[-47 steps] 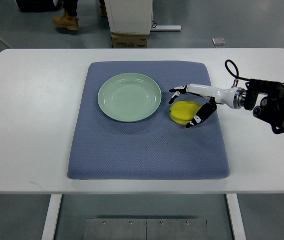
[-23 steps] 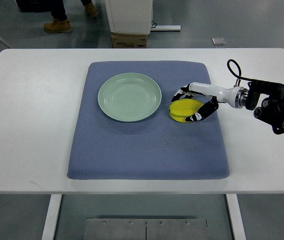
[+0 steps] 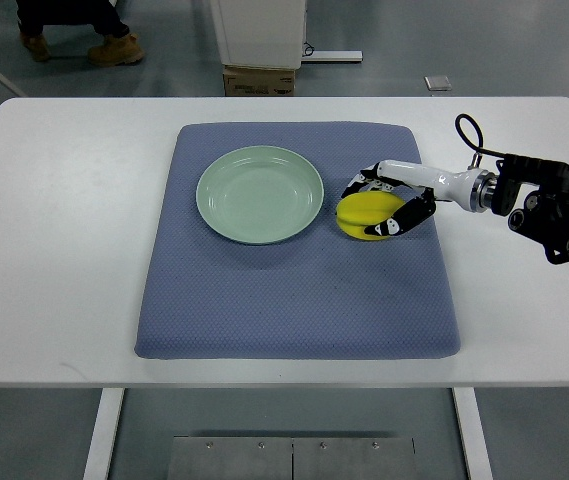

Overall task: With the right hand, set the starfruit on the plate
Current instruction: 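Lift the starfruit with the right hand and carry it over the plate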

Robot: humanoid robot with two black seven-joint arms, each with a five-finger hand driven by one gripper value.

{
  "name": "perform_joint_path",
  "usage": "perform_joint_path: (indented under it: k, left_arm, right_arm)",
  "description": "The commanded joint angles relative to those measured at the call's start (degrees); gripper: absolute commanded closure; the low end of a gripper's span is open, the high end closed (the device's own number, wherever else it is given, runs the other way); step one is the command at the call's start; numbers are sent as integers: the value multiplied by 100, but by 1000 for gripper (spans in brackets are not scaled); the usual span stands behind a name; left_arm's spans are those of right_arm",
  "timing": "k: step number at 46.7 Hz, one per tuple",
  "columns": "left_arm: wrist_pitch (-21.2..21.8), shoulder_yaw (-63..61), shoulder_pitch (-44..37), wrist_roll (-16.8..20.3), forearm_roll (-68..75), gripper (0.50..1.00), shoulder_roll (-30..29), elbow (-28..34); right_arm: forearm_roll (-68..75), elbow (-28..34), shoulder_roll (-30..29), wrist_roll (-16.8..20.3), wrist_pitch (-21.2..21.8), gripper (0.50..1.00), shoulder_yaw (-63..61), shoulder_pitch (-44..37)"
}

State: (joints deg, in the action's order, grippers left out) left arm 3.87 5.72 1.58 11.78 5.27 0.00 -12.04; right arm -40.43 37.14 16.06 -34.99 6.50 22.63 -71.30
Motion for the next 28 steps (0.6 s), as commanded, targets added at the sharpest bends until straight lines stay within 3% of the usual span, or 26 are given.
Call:
perform_joint_path:
  k: [1, 11, 28]
  left_arm:
    - [0, 0, 0, 0, 0, 500, 0, 0]
    - [0, 0, 0, 0, 0, 500, 0, 0]
    - [0, 0, 0, 0, 0, 500, 0, 0]
  right_arm:
    - [9, -5, 2, -1, 18, 1000, -4, -129]
    - [123, -23, -164, 10, 53, 1000, -39, -437]
    - [677, -462, -1210, 546, 114, 1000, -22, -911]
